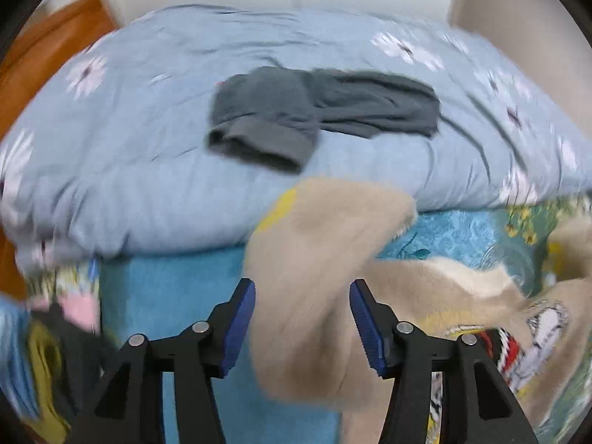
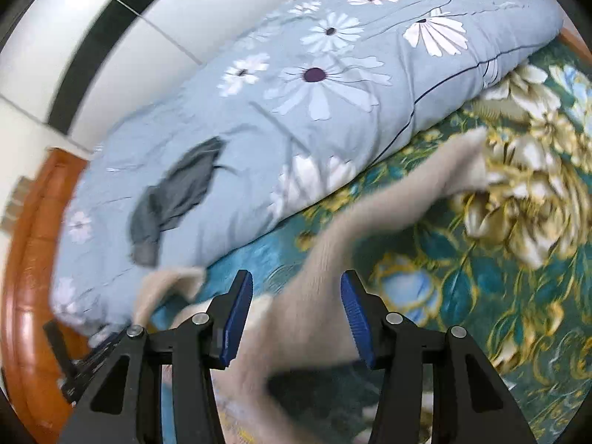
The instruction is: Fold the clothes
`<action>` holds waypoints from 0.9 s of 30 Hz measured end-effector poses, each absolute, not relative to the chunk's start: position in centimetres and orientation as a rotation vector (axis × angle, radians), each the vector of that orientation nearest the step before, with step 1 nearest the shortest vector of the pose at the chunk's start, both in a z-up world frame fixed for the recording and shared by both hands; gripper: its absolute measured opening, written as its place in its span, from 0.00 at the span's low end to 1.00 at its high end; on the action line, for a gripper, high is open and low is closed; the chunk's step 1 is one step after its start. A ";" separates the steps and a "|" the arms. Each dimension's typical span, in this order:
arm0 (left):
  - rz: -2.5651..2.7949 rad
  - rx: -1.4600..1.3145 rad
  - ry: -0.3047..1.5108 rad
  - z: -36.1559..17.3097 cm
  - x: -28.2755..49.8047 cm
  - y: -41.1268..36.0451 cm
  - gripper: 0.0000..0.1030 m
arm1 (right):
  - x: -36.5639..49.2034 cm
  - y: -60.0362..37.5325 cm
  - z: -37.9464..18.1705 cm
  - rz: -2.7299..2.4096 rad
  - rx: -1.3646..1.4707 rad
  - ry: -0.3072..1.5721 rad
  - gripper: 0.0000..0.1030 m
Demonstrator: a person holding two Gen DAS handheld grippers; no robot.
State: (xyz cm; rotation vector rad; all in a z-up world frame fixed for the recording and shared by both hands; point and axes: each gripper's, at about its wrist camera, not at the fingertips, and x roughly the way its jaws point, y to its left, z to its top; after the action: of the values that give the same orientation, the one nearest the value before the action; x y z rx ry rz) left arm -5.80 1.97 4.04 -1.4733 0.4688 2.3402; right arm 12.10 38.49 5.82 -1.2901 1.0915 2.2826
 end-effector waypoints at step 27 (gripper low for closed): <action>2.604 -1.003 -0.311 19.0 -9.4 -12.8 0.10 | 17.9 41.1 14.4 2.533 -0.825 1.054 0.10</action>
State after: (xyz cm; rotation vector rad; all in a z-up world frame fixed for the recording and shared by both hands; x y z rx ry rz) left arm -9.38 -12.78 19.00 -1.0030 -0.3112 2.6036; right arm 17.90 41.15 14.43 -0.8247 1.0542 2.5326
